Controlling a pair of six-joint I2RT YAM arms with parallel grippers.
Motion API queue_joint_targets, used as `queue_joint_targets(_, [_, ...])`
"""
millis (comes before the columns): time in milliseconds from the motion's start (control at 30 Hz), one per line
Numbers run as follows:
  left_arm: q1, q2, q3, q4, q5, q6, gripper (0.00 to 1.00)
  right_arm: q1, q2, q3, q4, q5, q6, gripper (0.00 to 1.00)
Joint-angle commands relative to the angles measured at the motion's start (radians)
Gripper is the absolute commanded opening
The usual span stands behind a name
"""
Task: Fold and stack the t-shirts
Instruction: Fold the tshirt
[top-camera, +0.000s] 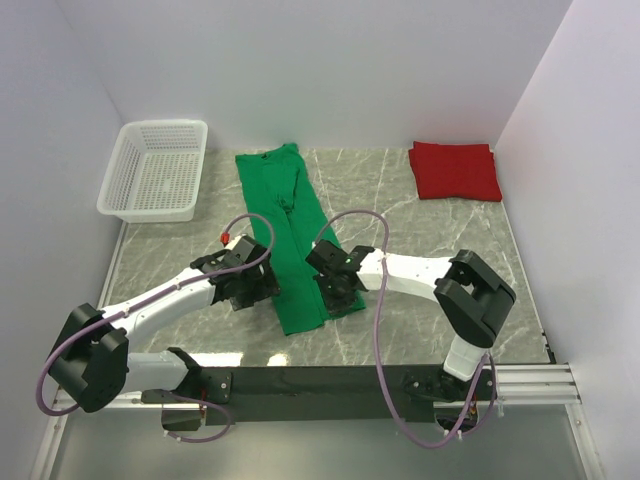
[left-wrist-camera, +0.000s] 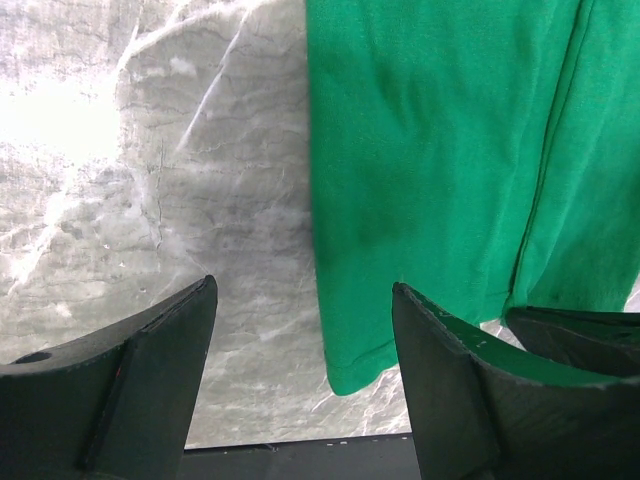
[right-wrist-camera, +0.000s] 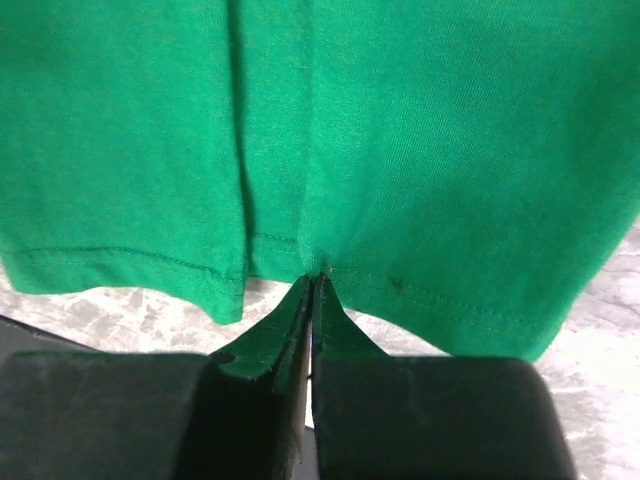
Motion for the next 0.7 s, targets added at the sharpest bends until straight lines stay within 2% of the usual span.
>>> queue_joint_targets(0, [-0.009,-0.004,0.009,0.017,0.008,0.021,0.76,0.008,-0.03,0.065,-0.042,0.03,-0.003,0.02])
queue_joint_targets(100, [-0.012,0.002,0.014,0.011,0.008,0.022,0.76,0.006,-0.047,0.085,-0.054,0.009,-0.004,0.0])
queue_joint_targets(500, [-0.035,0.025,0.011,0.008,0.026,0.019,0.75,0.009,0.005,0.067,-0.037,-0.108,-0.021,0.01])
queue_joint_targets(567, [-0.038,0.029,0.009,0.014,0.037,0.016,0.75,0.009,0.013,0.059,-0.025,-0.121,-0.023,0.04])
queue_joint_targets(667, [-0.053,0.045,0.017,0.011,0.045,0.013,0.75,0.009,0.016,0.047,0.001,-0.151,-0.026,0.18])
